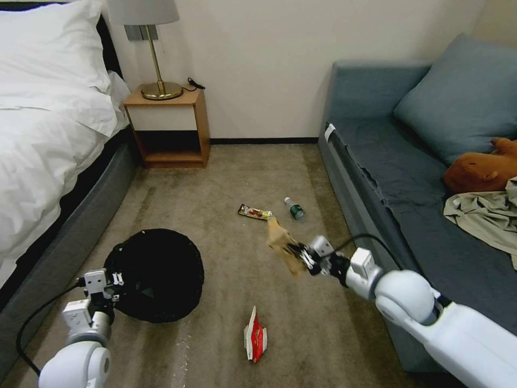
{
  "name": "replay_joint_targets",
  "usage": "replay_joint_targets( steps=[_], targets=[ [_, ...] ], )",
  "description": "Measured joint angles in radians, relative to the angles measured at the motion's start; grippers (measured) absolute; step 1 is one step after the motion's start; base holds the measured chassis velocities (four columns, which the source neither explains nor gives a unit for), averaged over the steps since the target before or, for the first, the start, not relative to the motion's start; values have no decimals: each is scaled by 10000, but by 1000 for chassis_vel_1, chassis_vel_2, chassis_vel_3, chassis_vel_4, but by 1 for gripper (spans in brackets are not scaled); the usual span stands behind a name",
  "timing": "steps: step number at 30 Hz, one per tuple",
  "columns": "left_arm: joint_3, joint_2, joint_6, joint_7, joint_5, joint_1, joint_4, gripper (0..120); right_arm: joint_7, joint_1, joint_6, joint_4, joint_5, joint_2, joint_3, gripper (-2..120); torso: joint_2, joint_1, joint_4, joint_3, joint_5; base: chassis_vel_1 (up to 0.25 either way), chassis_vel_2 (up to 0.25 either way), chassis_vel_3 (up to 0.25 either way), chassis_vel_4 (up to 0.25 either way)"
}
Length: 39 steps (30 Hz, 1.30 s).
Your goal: Pick up the trash bin, then pick up the garbage on the floor and place it into the trash bin.
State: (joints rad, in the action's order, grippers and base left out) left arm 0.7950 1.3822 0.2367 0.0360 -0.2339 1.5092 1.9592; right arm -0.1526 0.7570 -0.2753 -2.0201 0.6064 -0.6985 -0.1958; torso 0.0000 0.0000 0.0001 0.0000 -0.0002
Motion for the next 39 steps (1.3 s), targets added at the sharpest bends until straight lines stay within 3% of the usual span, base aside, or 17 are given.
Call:
replay_joint_targets(
  steps=[5, 7, 10, 16, 19, 22, 24, 27, 33, 39],
  targets=[
    [-151, 84, 2, -6, 63, -81, 21, 3, 327, -1382, -28, 329, 808, -637, -1154, 0, -1, 0, 0, 0, 0, 0, 0, 0, 0],
    [-255, 181, 2, -3, 100, -185, -13, 3, 838, -2221, 184, 853, 1398, -1389, -2082, 0, -1, 0, 0, 1, 2, 0, 0, 0, 0],
    [-314, 223, 6, -25, 41, -254, -5, 3, 1242, -2728, 371, 1359, 1734, -1923, -2791, 0, -1, 0, 2, 1, -2, 0, 0, 0, 0],
    [-351, 274, 120, -44, -69, -454, 56, 3, 1826, -3162, 571, 2078, 1879, -2710, -3838, 0, -1, 0, -1, 0, -1, 0, 0, 0, 0],
    [-384, 295, 207, -41, -123, -552, 76, 3, 2052, -3368, 741, 3028, 1601, -3547, -4527, 0, 0, 0, -2, 1, -2, 0, 0, 0, 0],
    [-407, 306, 240, -44, -140, -567, 87, 3, 2142, -3399, 785, 3301, 1566, -3968, -4738, 0, -1, 0, -2, 1, 0, 0, 0, 0, 0],
    [-408, 298, 251, -48, -147, -625, 37, 3, 2247, -3435, 848, 3710, 1500, -4771, -5079, 0, -1, 0, 0, 1, -1, 0, 0, 0, 0],
    [-374, 244, 252, -43, -204, -651, -13, 3, 2395, -3491, 862, 3942, 1489, -5297, -5267, 0, -1, 0, 2, 1, -1, 0, 0, 0, 0],
    [-298, 132, 253, -44, -334, -663, -66, 3, 2921, -3596, 732, 4242, 1472, -5850, -5540, 0, -1, 0, 1, 0, -1, 0, 0, 0, 0],
    [-193, -50, 204, -45, -455, -655, -169, 3, 3194, -3585, 649, 4326, 1318, -5909, -5880, 19, 0, 0, -1, 0, 0, 0, 0, 0, 0]
  ],
)
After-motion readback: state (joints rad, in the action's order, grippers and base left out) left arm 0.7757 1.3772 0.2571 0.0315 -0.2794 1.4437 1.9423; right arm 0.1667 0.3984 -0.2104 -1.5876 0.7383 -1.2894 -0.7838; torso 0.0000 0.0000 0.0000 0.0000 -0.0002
